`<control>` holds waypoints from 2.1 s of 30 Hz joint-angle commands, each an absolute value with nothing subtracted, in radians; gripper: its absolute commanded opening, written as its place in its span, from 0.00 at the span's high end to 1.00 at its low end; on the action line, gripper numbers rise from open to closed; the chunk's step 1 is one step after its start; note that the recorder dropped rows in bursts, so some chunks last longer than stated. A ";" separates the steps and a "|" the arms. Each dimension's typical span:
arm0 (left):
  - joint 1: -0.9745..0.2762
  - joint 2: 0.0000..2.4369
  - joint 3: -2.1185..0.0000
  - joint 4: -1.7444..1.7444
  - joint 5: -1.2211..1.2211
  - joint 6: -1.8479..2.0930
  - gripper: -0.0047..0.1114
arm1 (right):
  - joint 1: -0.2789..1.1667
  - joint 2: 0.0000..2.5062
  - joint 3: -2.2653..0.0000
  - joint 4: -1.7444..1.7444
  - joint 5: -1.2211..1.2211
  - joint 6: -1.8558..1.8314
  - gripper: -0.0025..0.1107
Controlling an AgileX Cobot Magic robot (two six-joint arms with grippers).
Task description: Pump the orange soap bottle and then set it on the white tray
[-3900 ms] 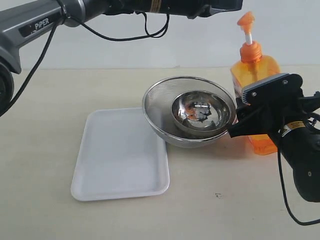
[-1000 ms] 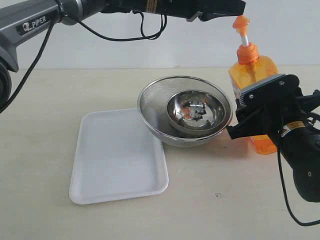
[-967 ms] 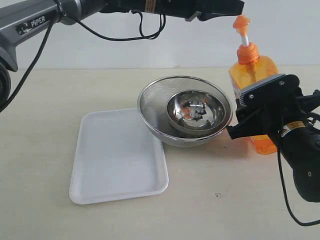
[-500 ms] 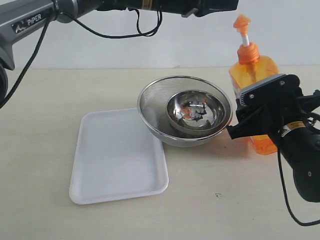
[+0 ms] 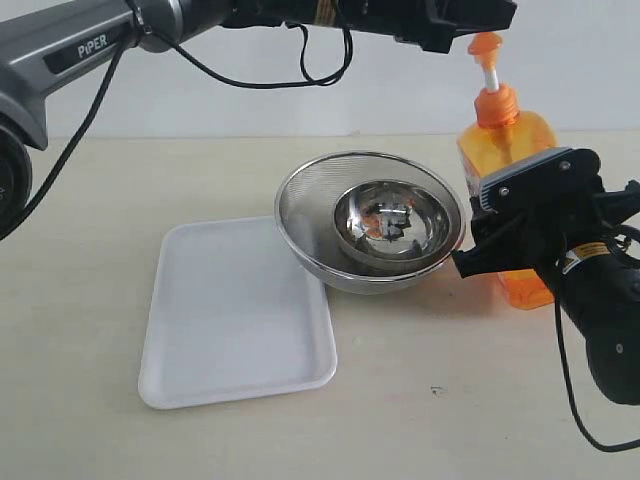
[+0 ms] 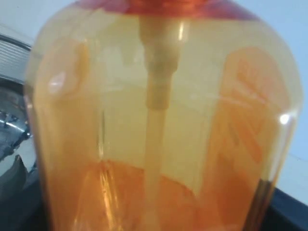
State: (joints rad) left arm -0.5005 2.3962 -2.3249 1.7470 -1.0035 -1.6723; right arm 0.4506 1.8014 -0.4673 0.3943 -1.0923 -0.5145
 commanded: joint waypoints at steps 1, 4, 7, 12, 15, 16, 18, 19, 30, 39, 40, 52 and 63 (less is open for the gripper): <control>-0.510 2.398 -2.328 1.744 -0.990 -1.682 0.92 | 0.449 1.787 -0.473 0.379 -1.149 -0.513 0.98; -0.508 2.408 -2.328 1.744 -0.990 -1.695 0.92 | 0.449 1.787 -0.473 0.379 -1.149 -0.513 0.98; -0.508 2.416 -2.326 1.744 -0.997 -1.683 0.92 | 0.449 1.787 -0.473 0.379 -1.149 -0.513 0.98; -0.499 2.416 -2.326 1.744 -0.998 -1.673 0.92 | 0.449 1.787 -0.473 0.379 -1.153 -0.513 0.98; -0.470 2.410 -2.326 1.744 -1.052 -1.782 0.92 | 0.449 1.787 -0.473 0.377 -1.155 -0.513 0.98; -0.461 2.403 -2.326 1.744 -1.074 -1.845 0.92 | 0.449 1.787 -0.473 0.376 -1.167 -0.513 0.98; -0.430 2.376 -2.328 1.744 -1.159 -1.926 0.92 | 0.449 1.787 -0.473 0.376 -1.169 -0.513 0.98; -0.411 2.354 -2.328 1.744 -1.209 -1.960 0.92 | 0.449 1.787 -0.473 0.376 -1.169 -0.513 0.98; -0.346 2.089 -2.246 1.744 -1.221 -2.074 0.92 | 0.449 1.787 -0.473 0.378 -1.161 -0.513 0.98; -0.299 1.928 -1.939 1.744 -1.221 -2.003 0.92 | 0.449 1.787 -0.473 0.378 -1.161 -0.513 0.98; -0.295 1.868 -1.860 1.744 -1.221 -1.956 0.92 | 0.449 1.787 -0.473 0.378 -1.161 -0.513 0.98; -0.290 1.393 -1.318 1.744 -0.512 -1.614 0.92 | 0.449 1.787 -0.473 0.378 -1.161 -0.507 0.98; -0.289 1.392 -1.314 1.744 -0.520 -1.659 0.92 | 0.449 1.787 -0.473 0.378 -1.161 -0.502 0.98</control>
